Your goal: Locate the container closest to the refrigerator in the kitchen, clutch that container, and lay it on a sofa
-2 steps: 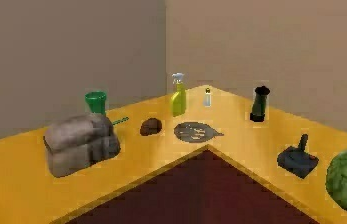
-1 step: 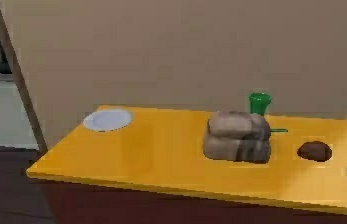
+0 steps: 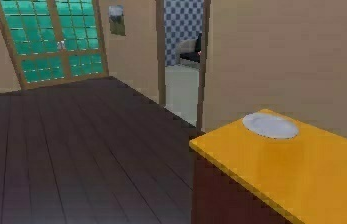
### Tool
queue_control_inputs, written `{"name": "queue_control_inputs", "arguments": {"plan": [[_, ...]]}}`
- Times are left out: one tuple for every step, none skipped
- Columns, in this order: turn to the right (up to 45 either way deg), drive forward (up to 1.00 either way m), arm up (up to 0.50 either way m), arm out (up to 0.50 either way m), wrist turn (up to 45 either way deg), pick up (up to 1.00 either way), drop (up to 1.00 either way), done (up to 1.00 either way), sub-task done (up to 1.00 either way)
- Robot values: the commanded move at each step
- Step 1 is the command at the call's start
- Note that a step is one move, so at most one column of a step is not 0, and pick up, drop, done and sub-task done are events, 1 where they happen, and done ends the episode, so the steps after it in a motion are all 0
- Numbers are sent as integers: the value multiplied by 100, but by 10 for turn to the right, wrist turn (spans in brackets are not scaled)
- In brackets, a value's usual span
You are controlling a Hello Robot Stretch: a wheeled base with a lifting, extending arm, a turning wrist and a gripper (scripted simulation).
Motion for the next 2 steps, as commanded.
{"name": "queue_control_inputs", "arguments": {"plan": [[-240, 0, 0, 0, 0, 0, 0, 0, 0], [0, 90, 0, 0, 0, 0, 0, 0, 0]]}}
